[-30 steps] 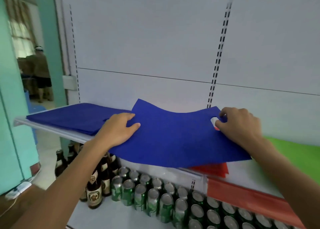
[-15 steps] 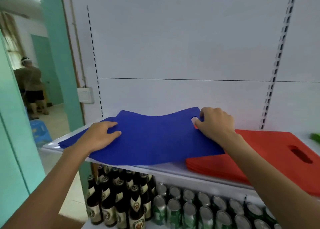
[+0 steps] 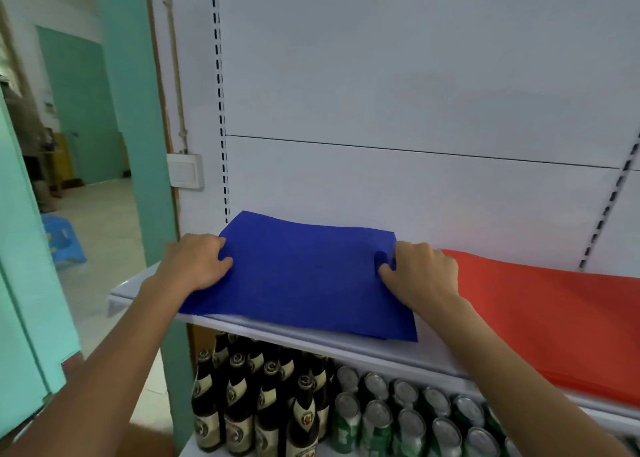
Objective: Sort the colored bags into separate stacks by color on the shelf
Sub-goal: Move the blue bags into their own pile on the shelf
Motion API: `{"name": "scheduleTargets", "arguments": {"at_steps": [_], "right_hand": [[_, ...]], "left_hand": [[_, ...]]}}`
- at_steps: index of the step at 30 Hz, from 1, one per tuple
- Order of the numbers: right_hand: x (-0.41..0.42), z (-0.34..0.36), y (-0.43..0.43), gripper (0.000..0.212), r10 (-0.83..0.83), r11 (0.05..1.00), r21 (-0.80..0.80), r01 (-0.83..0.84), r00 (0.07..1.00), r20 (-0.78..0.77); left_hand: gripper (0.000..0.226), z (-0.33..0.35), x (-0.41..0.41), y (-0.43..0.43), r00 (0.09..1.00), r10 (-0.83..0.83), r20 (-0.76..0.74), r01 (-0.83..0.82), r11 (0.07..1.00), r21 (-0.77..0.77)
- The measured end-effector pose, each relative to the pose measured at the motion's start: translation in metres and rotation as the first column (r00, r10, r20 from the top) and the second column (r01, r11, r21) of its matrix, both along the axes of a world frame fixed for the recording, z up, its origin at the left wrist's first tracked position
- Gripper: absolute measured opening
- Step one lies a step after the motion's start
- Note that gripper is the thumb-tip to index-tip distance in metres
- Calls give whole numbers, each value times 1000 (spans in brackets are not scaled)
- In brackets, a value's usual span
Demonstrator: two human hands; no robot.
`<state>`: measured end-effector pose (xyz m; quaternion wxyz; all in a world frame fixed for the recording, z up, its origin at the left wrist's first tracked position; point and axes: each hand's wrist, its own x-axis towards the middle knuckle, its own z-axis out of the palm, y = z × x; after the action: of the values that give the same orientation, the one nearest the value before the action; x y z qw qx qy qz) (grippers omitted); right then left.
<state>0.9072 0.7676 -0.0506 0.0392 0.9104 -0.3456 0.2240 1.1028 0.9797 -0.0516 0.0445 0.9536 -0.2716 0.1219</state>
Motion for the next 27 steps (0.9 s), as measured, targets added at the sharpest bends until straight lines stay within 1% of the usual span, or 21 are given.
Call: {"name": "scheduleTargets", "arguments": {"at_steps": [1, 2, 5, 9, 13, 14, 16, 18, 20, 22, 24, 27], "right_hand": [[3, -1, 1, 29, 7, 1000, 3, -7, 1000, -2], [6, -3, 2, 26, 16, 1000, 6, -16, 1000, -2], [13, -9, 3, 27, 38, 999, 4, -38, 999, 6], [17, -14, 1, 30, 44, 999, 4, -44, 999, 19], [18, -17, 1, 30, 41, 999, -6, -41, 999, -13], [18, -17, 2, 33, 42, 999, 1, -42, 999, -21], [17, -14, 4, 37, 51, 999, 21, -50, 999, -16], [12, -5, 3, 36, 60, 998, 18, -60, 998, 16], [6, 7, -2, 38, 58, 998, -6, -58, 996, 62], [-5, 19, -11, 35, 47, 999, -12, -46, 994, 103], [-21, 29, -23, 34, 21, 1000, 2, -22, 990, 136], [-60, 38, -45, 35, -12, 999, 31, 7, 988, 156]], "left_hand": [[19, -2, 4, 1, 1000, 4, -6, -4, 1000, 5], [18, -3, 9, 2, 1000, 1, -8, -1, 1000, 11], [33, -5, 19, 6, 1000, 2, -28, -1, 1000, 31], [33, -7, 30, 6, 998, -6, -61, 9, 999, 44], [39, -10, 27, 5, 997, 3, -73, 0, 999, 43], [39, -11, 27, 5, 998, 9, -54, -7, 999, 41], [34, -9, 25, 7, 999, 31, 34, -33, 998, 46], [32, -6, 18, 6, 993, 33, 112, -35, 999, 16], [36, -3, 3, -1, 994, -14, 109, 24, 996, -88], [43, -2, -19, -13, 993, -88, 79, 99, 983, -156], [47, -5, -45, -28, 986, -155, 60, 163, 973, -161], [48, -8, -84, -52, 978, -201, 48, 205, 971, -126]]}}
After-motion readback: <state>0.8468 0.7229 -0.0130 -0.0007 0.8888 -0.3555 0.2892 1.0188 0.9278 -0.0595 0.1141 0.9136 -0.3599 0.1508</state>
